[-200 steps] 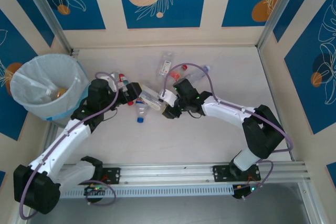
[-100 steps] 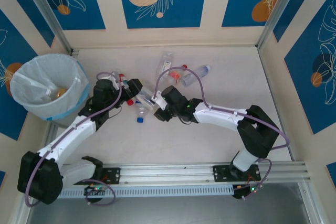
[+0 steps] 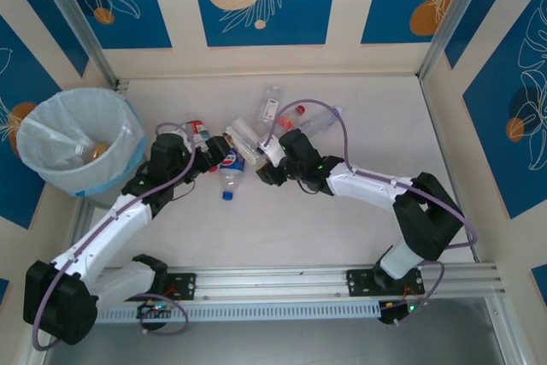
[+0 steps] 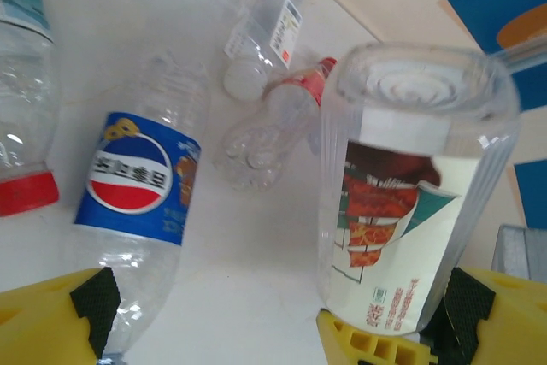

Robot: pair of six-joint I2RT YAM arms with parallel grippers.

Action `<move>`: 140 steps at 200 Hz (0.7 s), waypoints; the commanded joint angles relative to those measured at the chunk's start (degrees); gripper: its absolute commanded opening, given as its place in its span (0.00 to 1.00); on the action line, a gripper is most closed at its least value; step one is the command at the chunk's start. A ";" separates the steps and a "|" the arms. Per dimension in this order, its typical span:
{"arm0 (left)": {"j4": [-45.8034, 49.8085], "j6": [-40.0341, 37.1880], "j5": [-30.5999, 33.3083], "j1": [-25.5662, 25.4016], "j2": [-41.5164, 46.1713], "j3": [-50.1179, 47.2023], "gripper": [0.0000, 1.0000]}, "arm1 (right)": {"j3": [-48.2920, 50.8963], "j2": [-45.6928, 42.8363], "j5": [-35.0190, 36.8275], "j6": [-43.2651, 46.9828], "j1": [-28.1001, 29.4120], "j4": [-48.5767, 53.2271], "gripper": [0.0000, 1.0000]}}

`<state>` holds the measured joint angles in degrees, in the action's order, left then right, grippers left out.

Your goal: Put the plastic bottles in the bin

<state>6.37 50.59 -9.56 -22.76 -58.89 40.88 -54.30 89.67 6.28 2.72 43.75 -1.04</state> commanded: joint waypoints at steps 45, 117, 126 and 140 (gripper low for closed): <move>0.09 -4.10 -1.63 -0.79 -0.33 1.87 0.98 | -2.96 1.65 -5.90 -1.16 2.67 -5.94 0.00; -9.82 -1.70 -2.82 -0.75 -3.40 0.72 0.92 | -4.67 4.22 -4.61 -2.32 8.08 -8.53 0.00; -10.95 -0.99 -2.75 -0.80 -3.23 0.03 0.86 | -4.45 3.96 -4.59 -2.41 8.49 -8.87 0.00; -11.08 -0.76 -1.70 -0.79 -2.24 -0.81 0.72 | -4.02 3.76 -4.10 -2.91 8.88 -9.08 0.00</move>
<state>-0.05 48.95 -11.75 -22.98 -62.02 41.21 -57.54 94.24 3.18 0.38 51.86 -6.61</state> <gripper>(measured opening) 0.802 0.413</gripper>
